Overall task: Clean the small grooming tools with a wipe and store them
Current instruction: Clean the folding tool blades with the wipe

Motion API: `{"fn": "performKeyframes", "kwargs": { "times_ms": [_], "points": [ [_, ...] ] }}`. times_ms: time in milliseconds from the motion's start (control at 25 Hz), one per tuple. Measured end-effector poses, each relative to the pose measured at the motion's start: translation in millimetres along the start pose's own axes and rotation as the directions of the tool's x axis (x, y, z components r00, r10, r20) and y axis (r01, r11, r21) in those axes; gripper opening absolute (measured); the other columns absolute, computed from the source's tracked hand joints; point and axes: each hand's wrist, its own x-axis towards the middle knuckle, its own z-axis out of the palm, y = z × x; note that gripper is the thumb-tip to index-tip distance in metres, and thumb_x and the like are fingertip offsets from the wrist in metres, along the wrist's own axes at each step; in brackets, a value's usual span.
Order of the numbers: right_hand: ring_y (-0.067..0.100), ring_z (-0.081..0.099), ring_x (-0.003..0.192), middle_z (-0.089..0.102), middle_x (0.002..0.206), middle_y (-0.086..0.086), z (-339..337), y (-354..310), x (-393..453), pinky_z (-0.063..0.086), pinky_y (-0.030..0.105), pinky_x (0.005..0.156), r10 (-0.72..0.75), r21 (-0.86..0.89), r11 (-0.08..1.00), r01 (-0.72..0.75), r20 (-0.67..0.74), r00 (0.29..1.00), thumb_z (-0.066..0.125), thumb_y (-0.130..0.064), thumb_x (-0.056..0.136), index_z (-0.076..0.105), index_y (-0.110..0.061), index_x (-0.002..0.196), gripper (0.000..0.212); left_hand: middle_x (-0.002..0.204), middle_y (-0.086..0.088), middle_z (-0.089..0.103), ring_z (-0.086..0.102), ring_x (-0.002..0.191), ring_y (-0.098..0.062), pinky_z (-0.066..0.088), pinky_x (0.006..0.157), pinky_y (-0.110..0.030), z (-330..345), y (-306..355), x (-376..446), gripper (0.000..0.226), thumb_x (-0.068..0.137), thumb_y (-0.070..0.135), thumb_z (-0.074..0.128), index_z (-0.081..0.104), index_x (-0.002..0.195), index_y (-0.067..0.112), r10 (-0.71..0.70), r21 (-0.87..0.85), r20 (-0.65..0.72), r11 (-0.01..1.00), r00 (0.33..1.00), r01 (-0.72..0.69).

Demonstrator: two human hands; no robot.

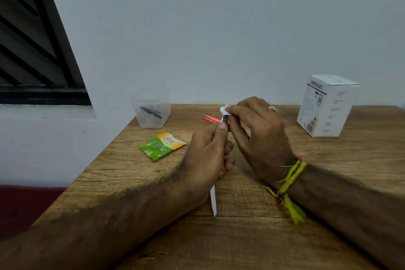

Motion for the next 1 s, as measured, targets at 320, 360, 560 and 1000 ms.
{"fn": "performKeyframes", "kwargs": {
  "times_ms": [320, 360, 560, 1000],
  "points": [
    [0.022, 0.061, 0.083, 0.064, 0.091, 0.009, -2, 8, 2, 0.052, 0.041, 0.074, 0.081, 0.062, 0.995, -0.081, -0.001, 0.997, 0.064, 0.000, 0.091, 0.072, 0.000, 0.102, 0.014, 0.072, -0.001, 0.044, 0.044, 0.054, -0.008, 0.032, 0.044, -0.018, -4, -1, 0, 0.028, 0.108, 0.015, 0.034, 0.049, 0.119, -0.006, 0.076, -0.068, 0.223, 0.996, 0.972, -0.063],
    [0.022, 0.061, 0.083, 0.064, 0.091, 0.008, -2, 9, 2, 0.052, 0.040, 0.075, 0.100, 0.067, 0.993, -0.100, -0.006, 0.995, 0.063, -0.001, 0.091, 0.072, 0.000, 0.102, 0.014, 0.074, -0.002, 0.043, 0.044, 0.057, -0.008, 0.035, 0.046, -0.020, -4, -2, 0, 0.028, 0.108, 0.013, 0.034, 0.048, 0.122, -0.005, 0.091, -0.069, 0.257, 0.995, 0.962, -0.075],
    [0.022, 0.060, 0.084, 0.063, 0.091, 0.008, -5, 9, 2, 0.049, 0.033, 0.077, 0.085, 0.119, 0.989, -0.083, -0.011, 0.996, 0.063, 0.001, 0.092, 0.072, -0.001, 0.102, 0.014, 0.079, -0.006, 0.045, 0.044, 0.061, -0.012, 0.042, 0.052, -0.024, -6, -10, 5, 0.028, 0.106, 0.004, 0.039, 0.051, 0.130, 0.008, 0.099, -0.112, 0.330, 0.992, 0.939, -0.065],
    [0.020, 0.062, 0.085, 0.065, 0.091, 0.007, -10, 14, 0, 0.051, 0.032, 0.077, 0.107, 0.128, 0.986, -0.106, -0.001, 0.994, 0.064, 0.002, 0.091, 0.073, -0.001, 0.103, 0.015, 0.081, -0.004, 0.048, 0.045, 0.063, -0.011, 0.039, 0.051, -0.021, -10, -12, 7, 0.031, 0.104, -0.001, 0.040, 0.048, 0.134, 0.005, 0.102, -0.172, 0.386, 0.984, 0.917, -0.037]
  ]
}}
